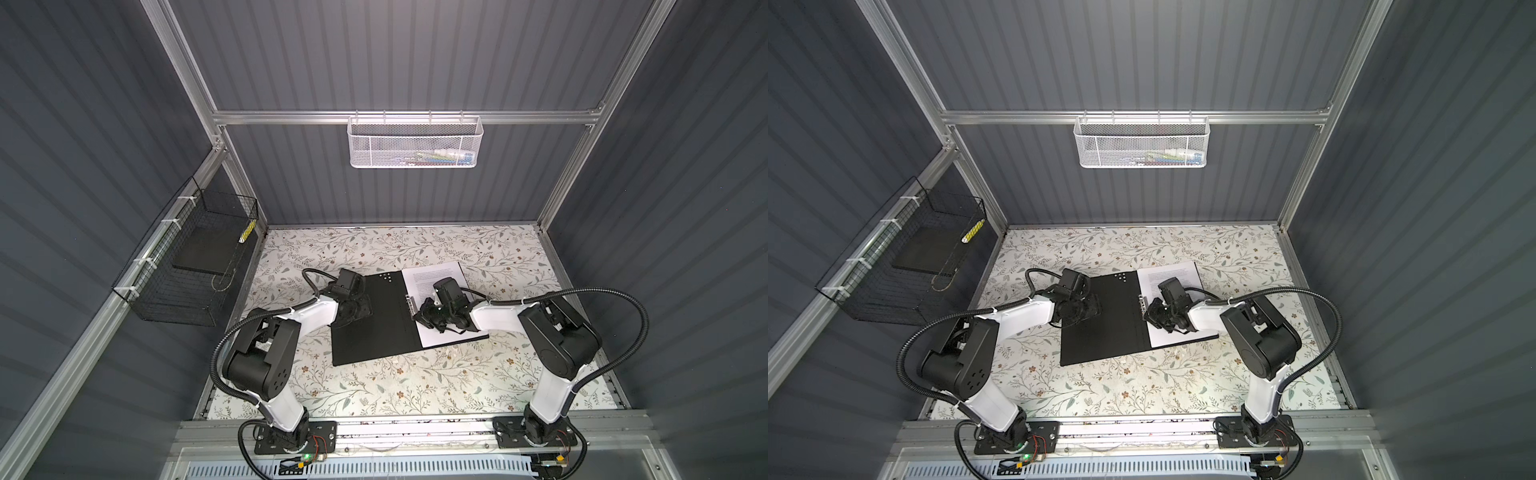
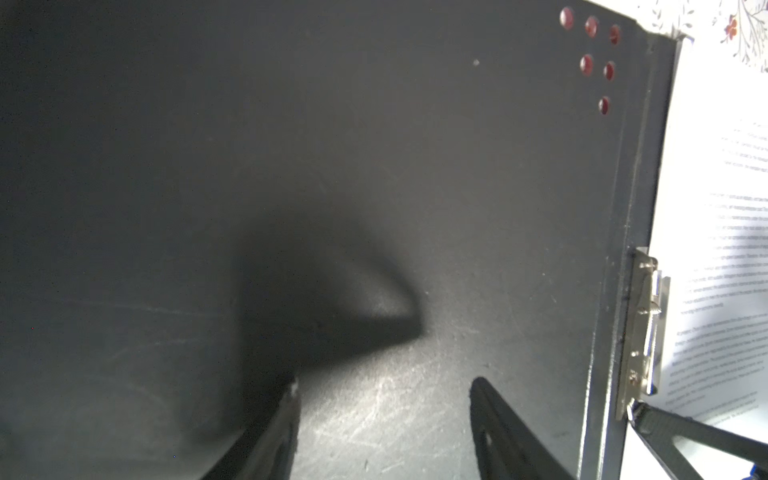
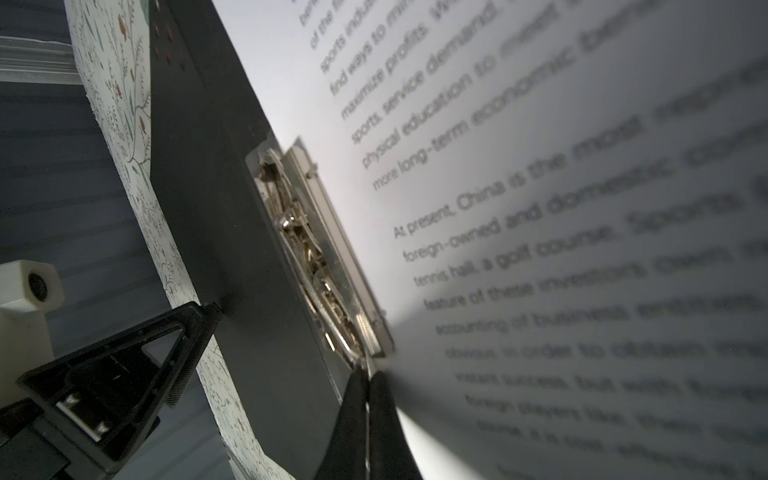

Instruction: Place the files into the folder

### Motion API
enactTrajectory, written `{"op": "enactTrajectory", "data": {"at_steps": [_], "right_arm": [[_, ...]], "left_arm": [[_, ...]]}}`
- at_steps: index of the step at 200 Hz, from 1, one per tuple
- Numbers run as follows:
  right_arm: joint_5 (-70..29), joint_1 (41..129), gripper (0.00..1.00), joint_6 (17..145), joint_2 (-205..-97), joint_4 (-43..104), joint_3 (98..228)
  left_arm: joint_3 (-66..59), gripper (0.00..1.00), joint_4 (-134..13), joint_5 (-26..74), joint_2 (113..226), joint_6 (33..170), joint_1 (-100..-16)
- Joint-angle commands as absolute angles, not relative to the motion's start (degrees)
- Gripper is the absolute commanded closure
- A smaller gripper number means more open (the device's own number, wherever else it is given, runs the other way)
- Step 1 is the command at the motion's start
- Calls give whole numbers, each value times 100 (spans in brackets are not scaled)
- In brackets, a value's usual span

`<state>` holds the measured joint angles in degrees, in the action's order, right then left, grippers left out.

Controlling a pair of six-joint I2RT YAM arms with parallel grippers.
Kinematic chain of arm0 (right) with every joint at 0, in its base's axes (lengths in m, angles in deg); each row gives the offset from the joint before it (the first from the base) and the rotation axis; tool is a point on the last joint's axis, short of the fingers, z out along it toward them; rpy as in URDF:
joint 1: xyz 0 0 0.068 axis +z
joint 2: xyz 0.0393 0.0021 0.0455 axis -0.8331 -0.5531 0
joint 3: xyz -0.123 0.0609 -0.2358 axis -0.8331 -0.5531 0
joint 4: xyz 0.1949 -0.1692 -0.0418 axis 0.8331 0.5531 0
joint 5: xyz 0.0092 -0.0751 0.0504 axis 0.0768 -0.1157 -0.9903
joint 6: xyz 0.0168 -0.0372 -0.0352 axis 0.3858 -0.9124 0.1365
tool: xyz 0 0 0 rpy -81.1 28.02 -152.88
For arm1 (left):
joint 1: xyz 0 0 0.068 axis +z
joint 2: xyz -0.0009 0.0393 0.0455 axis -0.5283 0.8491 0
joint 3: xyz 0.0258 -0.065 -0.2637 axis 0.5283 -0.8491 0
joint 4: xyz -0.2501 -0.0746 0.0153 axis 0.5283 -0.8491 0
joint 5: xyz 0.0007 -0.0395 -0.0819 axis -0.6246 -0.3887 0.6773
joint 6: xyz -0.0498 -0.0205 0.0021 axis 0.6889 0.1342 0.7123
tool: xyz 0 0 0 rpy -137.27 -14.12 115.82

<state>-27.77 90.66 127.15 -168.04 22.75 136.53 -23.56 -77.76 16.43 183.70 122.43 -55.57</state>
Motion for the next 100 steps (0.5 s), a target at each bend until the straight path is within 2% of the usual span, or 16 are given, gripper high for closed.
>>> {"op": "enactTrajectory", "data": {"at_steps": [1,100], "right_arm": [[-1867,9048,100,12639,-17370,3840,13421],[-3251,9185,100,12256,-17131,2628,13811]], "left_arm": [[-2842,34,-8738,1464,18934,12185,-5439],[-2892,34,-8710,1476,18908,12196,-5440]]}}
